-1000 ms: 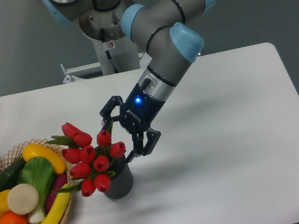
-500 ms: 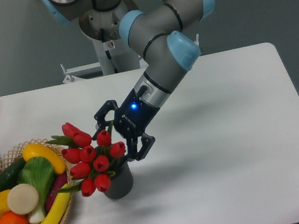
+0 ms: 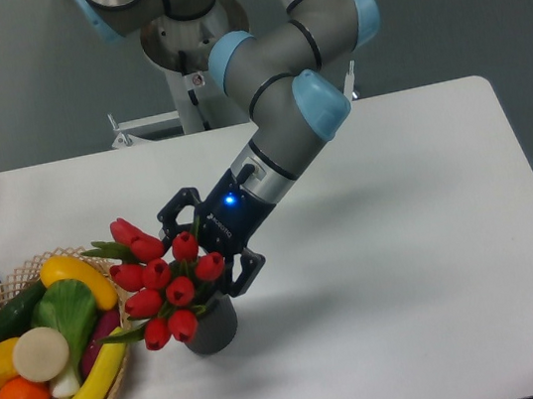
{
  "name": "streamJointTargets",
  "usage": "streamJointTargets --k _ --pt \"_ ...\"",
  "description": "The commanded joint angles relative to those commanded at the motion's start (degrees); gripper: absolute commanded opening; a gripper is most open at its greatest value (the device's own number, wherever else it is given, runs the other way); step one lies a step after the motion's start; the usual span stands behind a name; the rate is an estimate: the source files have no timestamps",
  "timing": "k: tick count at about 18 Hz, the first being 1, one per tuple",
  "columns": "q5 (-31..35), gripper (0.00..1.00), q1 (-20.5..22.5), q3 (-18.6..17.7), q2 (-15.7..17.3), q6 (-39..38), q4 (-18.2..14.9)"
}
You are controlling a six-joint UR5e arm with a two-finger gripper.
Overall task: Pick up the flowers from the vase
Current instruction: 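Lower the gripper around the tulip stems and close it, then lift the gripped tulips upward out of the grey vase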
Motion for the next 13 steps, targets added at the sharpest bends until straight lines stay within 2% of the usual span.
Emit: streamJointTargets --k 2,5,10,13 --pt "0.00 0.72 0.00 0.00 0.00 0.00 0.00" --pt "0.00 0.57 -0.09 0.00 0.00 0.00 0.09" --pt "-0.26 0.45 0.00 -0.44 0.44 0.00 0.00" --pt "-0.35 0.44 0.09 -0.53 0.61 -0.09 0.09"
